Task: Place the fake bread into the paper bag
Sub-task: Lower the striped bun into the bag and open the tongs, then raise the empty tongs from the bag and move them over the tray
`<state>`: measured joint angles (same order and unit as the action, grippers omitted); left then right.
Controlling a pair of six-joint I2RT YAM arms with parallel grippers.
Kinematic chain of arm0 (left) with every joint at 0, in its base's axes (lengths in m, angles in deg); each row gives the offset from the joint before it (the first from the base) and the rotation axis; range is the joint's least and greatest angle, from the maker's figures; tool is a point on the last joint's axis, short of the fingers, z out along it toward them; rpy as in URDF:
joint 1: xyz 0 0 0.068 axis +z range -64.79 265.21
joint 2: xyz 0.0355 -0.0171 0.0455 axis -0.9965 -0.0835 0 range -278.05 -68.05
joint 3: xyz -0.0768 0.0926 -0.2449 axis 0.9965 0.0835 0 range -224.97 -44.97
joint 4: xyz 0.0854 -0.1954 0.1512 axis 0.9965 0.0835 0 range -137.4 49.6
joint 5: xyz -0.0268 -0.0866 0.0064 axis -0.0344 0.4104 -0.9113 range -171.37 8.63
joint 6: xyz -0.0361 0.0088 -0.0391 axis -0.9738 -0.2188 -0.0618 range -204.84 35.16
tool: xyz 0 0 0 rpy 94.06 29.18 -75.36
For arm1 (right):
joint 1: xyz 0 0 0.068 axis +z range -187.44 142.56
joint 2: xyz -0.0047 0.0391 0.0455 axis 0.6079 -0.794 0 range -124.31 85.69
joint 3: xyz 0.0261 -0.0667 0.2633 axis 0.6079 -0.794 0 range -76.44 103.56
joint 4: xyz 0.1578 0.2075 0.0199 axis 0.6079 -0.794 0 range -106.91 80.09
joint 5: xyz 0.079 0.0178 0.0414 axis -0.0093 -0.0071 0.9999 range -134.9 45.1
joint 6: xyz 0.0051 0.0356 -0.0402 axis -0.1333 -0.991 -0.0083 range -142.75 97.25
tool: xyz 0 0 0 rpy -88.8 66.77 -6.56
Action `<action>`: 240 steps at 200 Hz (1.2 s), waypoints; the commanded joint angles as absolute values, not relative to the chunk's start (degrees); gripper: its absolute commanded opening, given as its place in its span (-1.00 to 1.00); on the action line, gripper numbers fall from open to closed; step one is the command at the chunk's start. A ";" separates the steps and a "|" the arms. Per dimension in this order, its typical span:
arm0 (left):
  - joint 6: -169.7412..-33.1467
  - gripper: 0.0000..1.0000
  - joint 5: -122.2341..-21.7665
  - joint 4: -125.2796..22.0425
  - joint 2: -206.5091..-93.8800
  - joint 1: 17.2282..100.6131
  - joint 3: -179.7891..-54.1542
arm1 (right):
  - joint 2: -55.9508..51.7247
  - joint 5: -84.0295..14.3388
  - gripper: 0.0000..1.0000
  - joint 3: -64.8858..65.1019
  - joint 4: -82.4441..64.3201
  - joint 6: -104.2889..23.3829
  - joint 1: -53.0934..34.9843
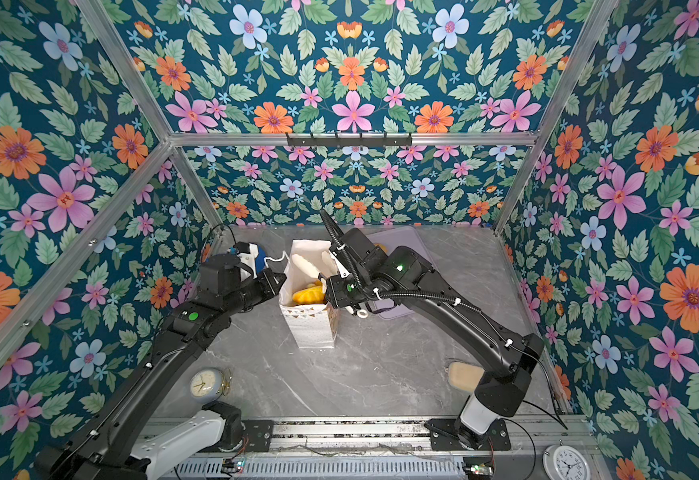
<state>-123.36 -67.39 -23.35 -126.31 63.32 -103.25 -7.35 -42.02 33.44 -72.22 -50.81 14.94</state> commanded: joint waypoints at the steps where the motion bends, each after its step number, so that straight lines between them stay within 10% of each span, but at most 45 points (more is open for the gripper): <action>1: -122.70 -0.84 -67.70 -23.88 -126.10 63.30 -103.68 | -6.47 -43.13 -0.01 33.95 -71.53 -50.35 15.04; 117: -122.49 -0.84 -67.35 -24.37 -126.33 63.31 -103.08 | 1.81 -50.58 -0.08 35.24 -72.86 -48.50 9.00; 240: -122.32 -0.84 -67.31 -24.14 -125.95 63.30 -102.80 | 9.52 -27.69 -0.09 9.18 -57.30 -53.99 -18.96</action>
<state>-123.21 -67.53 -23.54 -126.20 63.30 -102.95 10.03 -34.26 12.09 -64.04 -52.27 -16.23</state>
